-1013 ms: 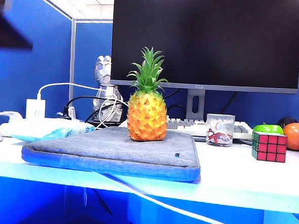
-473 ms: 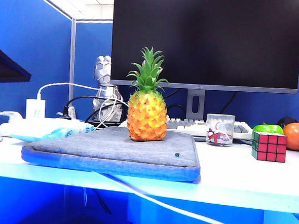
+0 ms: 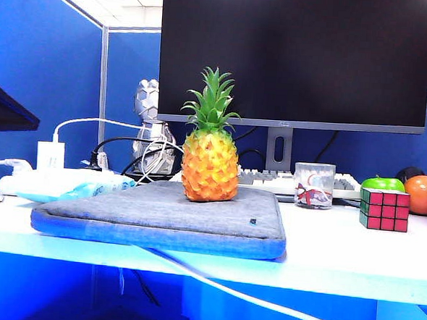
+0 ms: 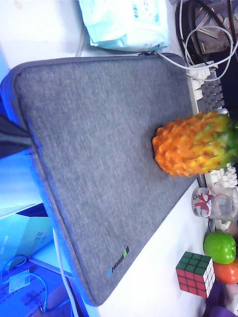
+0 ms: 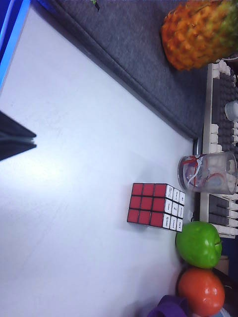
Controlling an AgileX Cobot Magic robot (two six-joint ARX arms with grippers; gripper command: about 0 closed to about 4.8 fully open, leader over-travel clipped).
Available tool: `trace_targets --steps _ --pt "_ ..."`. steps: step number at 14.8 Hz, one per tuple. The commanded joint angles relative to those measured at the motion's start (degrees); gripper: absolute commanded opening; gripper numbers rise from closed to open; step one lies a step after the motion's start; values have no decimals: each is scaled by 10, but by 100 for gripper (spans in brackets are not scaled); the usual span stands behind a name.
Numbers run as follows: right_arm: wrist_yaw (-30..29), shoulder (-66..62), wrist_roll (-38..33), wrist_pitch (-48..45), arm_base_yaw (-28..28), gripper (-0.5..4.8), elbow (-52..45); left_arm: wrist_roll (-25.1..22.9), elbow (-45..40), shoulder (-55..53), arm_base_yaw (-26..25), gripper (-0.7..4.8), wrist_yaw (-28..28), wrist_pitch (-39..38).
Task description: Rotate the Rubik's Cube so that its red face is facing towards you.
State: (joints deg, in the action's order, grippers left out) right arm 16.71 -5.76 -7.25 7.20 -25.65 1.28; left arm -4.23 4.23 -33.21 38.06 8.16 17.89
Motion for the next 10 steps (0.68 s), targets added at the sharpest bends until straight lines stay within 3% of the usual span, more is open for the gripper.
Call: trace_targets --steps 1,4,6,10 --pt "1 0 -2 -5 0 -6 2 0 0 1 -1 -2 2 4" --pt "0 32 -2 11 6 -6 0 0 -26 76 -6 -2 -16 0" --pt "-16 56 -2 12 54 -6 0 2 -36 184 -52 -2 -49 -73" --pt "-14 56 -2 18 192 -6 0 2 -36 279 -245 -2 -56 -106"
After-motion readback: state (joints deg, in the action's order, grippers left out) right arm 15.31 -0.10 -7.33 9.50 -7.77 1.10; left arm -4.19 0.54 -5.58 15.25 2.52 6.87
